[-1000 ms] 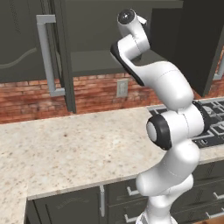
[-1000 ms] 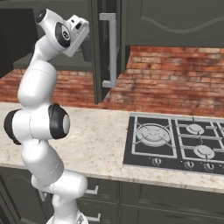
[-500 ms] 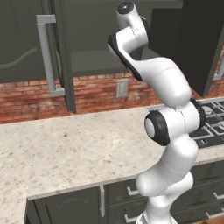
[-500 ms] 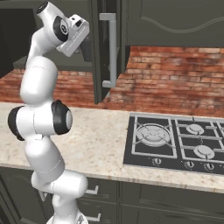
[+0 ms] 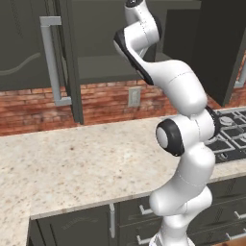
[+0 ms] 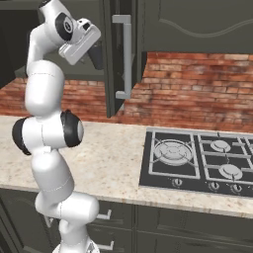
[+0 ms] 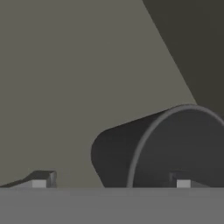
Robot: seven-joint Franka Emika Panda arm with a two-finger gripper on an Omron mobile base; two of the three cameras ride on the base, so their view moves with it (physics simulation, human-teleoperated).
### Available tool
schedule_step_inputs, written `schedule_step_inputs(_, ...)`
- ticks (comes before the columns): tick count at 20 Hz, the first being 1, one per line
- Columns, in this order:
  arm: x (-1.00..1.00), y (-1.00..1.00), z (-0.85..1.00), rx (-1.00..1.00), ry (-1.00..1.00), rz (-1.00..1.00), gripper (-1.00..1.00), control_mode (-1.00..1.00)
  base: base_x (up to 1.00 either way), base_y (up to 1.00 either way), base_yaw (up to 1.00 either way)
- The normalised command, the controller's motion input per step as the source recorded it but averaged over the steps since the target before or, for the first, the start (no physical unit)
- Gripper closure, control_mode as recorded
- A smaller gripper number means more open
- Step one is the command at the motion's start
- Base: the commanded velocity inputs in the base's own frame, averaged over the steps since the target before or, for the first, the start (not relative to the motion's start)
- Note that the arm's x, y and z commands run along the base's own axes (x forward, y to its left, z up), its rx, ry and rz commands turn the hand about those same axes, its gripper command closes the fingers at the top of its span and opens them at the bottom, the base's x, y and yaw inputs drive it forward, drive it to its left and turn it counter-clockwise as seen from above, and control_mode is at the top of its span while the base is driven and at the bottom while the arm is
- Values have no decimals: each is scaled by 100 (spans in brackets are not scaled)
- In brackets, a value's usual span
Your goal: There is a bowl on the dining counter. Grab a lemon wedge from the fridge and place it in the bowl. Then get the liquor bottle and glass cup from the cabinet and place them next to the bowl.
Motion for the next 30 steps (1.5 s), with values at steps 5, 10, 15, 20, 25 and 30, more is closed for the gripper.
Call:
schedule_step_inputs(5,0,0,-32,0,0,1,100,-100,0,0,0)
schedule_step_inputs(10,0,0,-20,0,0,1,100,-100,0,0,0)
schedule_step_inputs(15,-9,0,-5,0,-5,0,100,-100,0,0,0)
schedule_step_inputs(20,-35,0,0,0,-9,0,100,-100,0,0,0)
schedule_step_inputs(25,-86,8,0,0,-11,0,100,-100,0,0,0)
schedule_step_inputs(30,-100,43,0,3,-2,0,100,-100,0,0,0)
